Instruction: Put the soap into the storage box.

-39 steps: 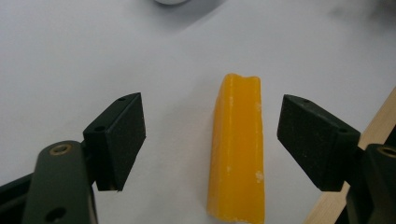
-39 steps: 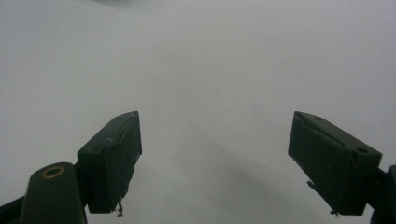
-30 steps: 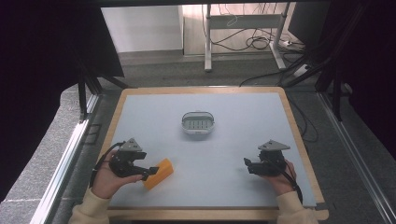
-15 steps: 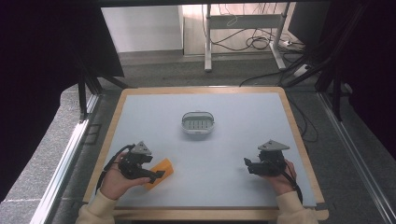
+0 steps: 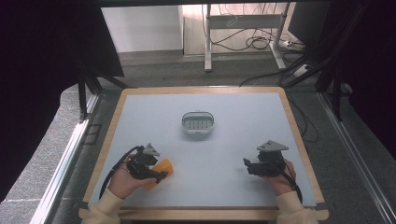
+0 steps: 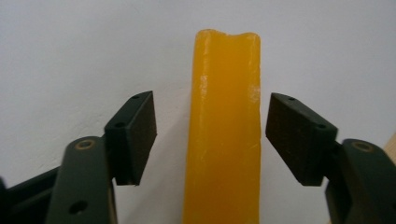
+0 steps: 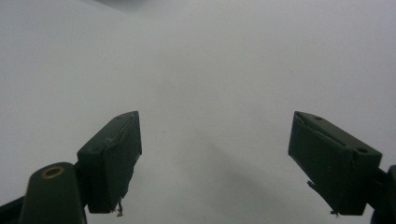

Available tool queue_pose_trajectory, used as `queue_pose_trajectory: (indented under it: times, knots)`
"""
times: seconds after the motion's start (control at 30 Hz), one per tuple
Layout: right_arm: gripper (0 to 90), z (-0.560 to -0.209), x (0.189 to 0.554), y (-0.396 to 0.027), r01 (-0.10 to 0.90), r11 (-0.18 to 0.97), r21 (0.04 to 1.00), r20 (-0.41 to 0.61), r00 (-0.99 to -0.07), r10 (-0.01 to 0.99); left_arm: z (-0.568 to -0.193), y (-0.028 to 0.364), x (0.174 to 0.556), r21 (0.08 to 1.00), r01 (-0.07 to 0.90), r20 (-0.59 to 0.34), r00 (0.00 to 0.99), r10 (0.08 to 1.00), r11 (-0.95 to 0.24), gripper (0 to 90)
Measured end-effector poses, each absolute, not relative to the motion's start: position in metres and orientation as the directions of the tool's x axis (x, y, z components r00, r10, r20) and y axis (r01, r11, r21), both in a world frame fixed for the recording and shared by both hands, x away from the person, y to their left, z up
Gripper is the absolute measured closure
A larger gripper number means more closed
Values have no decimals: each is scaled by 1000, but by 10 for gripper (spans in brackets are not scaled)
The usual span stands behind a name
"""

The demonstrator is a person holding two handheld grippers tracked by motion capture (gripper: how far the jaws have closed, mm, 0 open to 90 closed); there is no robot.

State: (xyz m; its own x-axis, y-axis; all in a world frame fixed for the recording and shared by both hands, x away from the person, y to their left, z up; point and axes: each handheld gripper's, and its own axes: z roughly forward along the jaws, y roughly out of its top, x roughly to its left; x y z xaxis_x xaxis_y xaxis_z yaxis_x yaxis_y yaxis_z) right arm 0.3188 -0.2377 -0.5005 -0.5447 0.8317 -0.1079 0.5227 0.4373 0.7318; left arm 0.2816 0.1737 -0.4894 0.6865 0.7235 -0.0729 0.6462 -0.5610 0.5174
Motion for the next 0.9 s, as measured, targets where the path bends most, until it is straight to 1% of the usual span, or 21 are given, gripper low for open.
queue_pose_trajectory:
  times: [0.03,0.1,0.13,0.3,0.33,0.37,0.4,0.9]
  knots:
    - [177,-501,319,-238,524,438,731,-109,-544,832,-490,173,282,512,646,-72,689,721,-566,385]
    - [177,-501,319,-238,524,439,730,-109,-544,832,-492,170,283,498,647,-68,692,719,-577,399]
    - [177,-501,319,-238,524,440,729,-110,-544,831,-493,169,283,490,646,-66,697,714,-585,430]
    - [177,-501,319,-237,523,444,727,-115,-544,831,-499,163,284,454,641,-42,709,704,-619,475]
    - [177,-501,319,-237,524,445,726,-117,-544,831,-500,161,284,449,640,-35,710,703,-624,535]
    - [177,-501,319,-237,524,445,726,-117,-544,831,-501,160,285,443,639,-28,710,703,-628,535]
    - [177,-501,319,-238,525,445,726,-116,-543,831,-502,159,285,440,639,-11,707,707,-631,595]
    - [177,-500,319,-239,522,440,731,-113,-543,832,-500,158,286,433,643,-24,708,705,-631,619]
